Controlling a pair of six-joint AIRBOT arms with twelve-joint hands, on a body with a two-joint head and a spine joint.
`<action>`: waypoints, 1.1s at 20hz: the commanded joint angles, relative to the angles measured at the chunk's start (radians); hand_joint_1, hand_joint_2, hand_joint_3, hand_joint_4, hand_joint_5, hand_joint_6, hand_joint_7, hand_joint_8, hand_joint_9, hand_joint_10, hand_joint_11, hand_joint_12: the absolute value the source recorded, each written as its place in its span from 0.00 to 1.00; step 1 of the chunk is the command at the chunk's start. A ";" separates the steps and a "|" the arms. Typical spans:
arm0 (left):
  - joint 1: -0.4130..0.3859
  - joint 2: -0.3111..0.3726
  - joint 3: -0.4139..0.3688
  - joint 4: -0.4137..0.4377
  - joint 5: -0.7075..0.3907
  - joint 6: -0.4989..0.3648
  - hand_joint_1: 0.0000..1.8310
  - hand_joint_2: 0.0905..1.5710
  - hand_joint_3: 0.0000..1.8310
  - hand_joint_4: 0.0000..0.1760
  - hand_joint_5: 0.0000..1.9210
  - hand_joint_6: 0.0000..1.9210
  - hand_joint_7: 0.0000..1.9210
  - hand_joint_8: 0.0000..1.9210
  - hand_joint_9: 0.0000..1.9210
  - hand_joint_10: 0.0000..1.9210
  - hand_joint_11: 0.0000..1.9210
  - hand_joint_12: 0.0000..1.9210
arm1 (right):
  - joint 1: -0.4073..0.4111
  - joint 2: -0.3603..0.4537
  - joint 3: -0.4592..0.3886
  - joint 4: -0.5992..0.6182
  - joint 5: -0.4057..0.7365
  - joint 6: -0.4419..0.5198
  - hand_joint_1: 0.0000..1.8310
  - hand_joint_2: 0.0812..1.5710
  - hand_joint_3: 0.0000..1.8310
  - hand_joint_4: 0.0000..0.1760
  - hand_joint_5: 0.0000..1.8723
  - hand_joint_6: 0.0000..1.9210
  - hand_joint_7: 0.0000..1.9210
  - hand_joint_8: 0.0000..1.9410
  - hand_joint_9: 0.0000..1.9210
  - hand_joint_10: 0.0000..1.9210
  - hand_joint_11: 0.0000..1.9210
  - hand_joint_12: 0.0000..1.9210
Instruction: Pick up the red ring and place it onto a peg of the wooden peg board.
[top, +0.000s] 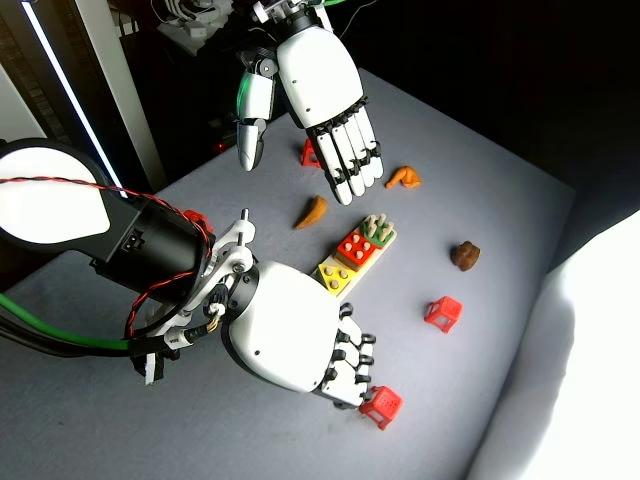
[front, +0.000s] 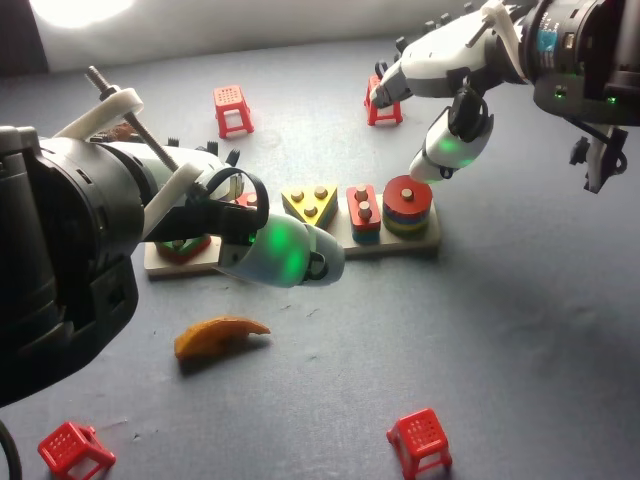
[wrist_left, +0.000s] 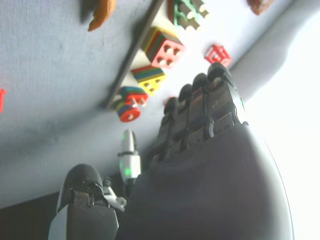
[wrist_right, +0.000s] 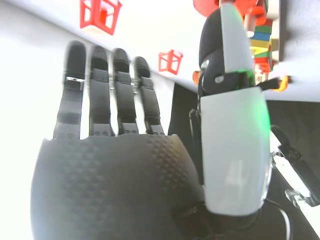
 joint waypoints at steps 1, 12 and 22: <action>-0.005 -0.001 0.003 0.077 -0.005 0.002 0.00 0.65 0.00 0.00 0.01 0.00 0.00 0.00 0.00 0.00 0.01 0.00 | 0.001 0.002 0.002 -0.025 0.043 0.005 0.59 0.65 0.00 0.00 0.15 0.00 0.17 0.00 0.17 0.01 0.00 0.55; -0.012 0.000 0.011 0.084 -0.005 0.002 0.00 0.65 0.00 0.00 0.01 0.00 0.00 0.00 0.00 0.00 0.01 0.00 | 0.014 0.258 -0.262 -0.026 -0.051 0.014 0.41 0.66 0.00 0.00 0.15 0.00 0.17 0.00 0.17 0.00 0.00 0.55; -0.020 0.000 0.014 0.084 -0.005 0.001 0.00 0.65 0.00 0.00 0.01 0.00 0.01 0.00 0.00 0.00 0.01 0.00 | 0.009 0.589 -0.571 -0.112 -0.102 0.021 0.27 0.82 0.01 0.05 0.84 1.00 0.87 1.00 0.91 1.00 0.94 1.00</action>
